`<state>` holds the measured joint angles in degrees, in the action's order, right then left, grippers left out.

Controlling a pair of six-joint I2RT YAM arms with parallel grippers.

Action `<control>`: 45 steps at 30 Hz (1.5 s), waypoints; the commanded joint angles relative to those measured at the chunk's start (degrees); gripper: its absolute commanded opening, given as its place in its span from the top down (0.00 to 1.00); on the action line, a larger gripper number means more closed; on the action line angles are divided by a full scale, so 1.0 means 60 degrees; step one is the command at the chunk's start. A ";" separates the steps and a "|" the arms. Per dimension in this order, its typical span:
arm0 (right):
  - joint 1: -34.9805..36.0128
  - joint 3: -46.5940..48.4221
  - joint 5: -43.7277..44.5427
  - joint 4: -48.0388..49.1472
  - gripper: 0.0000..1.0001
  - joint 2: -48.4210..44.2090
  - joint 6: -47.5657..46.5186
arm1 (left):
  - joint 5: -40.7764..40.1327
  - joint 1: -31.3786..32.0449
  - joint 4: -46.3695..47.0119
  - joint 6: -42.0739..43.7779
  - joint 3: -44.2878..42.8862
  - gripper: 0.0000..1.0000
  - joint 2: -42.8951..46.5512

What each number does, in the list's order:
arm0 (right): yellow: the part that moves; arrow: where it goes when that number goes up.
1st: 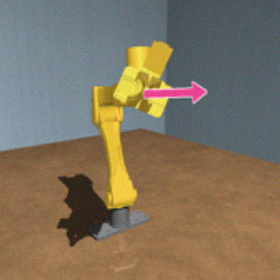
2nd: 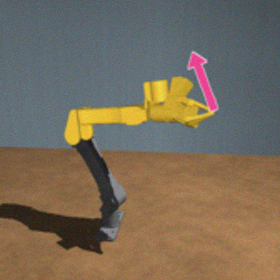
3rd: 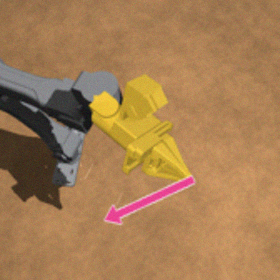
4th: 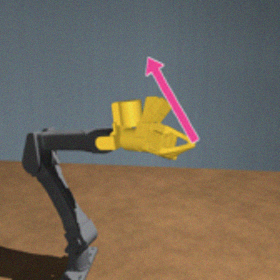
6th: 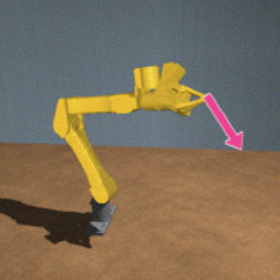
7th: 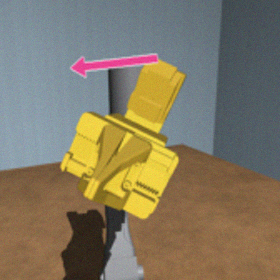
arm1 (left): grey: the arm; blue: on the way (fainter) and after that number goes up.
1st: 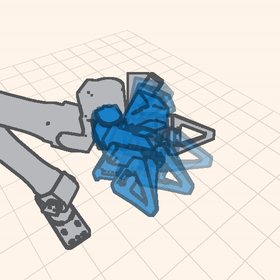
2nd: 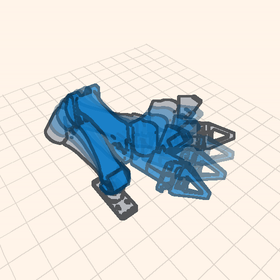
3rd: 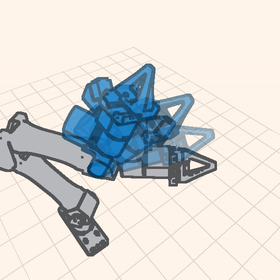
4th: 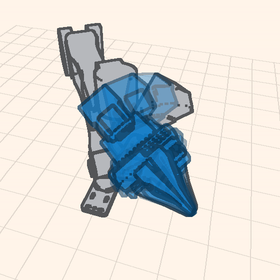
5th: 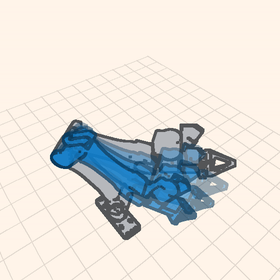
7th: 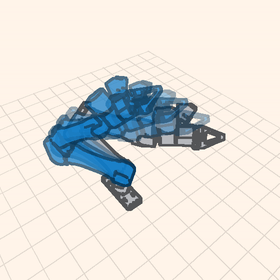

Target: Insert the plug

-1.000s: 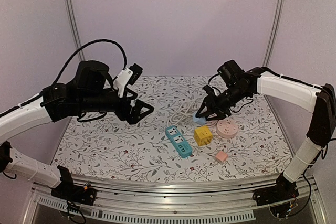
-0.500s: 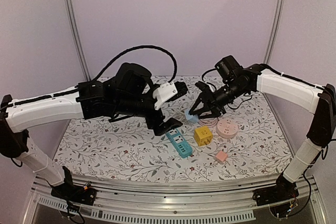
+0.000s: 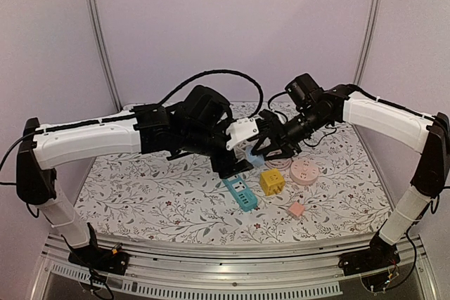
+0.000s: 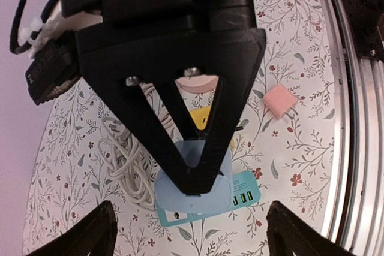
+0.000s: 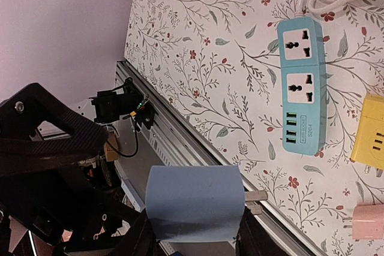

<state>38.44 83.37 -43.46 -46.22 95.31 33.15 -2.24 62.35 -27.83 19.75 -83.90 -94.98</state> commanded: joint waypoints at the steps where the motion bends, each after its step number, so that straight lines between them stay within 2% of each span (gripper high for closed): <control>1: 0.0113 0.0482 0.0436 -0.0387 0.75 -0.0052 0.0020 | -0.0124 0.0141 -0.0677 0.0295 -0.0605 0.17 -0.0485; 15: 0.0294 0.0665 0.1030 -0.0823 0.76 0.0126 -0.0100 | -0.0261 0.0141 -0.1326 0.0371 -0.1644 0.30 -0.1386; 24: 0.0303 0.0639 0.1100 -0.0866 0.76 0.0058 -0.0235 | -0.0096 0.0126 -0.0891 0.0059 -0.1643 0.34 -0.1522; 29: 0.0303 0.0540 0.1020 -0.0824 0.76 0.0004 -0.0247 | -0.0074 0.0126 -0.0665 -0.0080 -0.1619 0.40 -0.1639; 37: 0.0305 0.0391 0.0992 -0.0828 0.76 -0.0104 -0.0308 | 0.0041 0.0140 -0.0449 -0.0083 -0.1618 0.59 -0.1635; 39: 0.0301 0.0361 0.0978 -0.0855 0.76 -0.0121 -0.0324 | 0.0086 0.0148 -0.0439 -0.0096 -0.1620 0.68 -0.1624; 42: 0.0302 0.0328 0.0988 -0.0859 0.75 -0.0157 -0.0364 | 0.0088 0.0156 -0.0417 -0.0168 -0.1632 0.86 -0.1600; 44: 0.0306 0.0315 0.1127 -0.0897 0.70 -0.0191 -0.0368 | 0.0057 0.0145 -0.0426 -0.0252 -0.1640 0.98 -0.1547; 45: 0.0296 0.0314 0.1235 -0.0918 0.64 -0.0217 -0.0379 | 0.0045 0.0142 -0.0500 -0.0298 -0.1677 1.00 -0.1524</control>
<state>39.75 85.86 -36.88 -50.61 95.42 31.42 -1.98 62.43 -32.88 19.20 -92.75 -104.18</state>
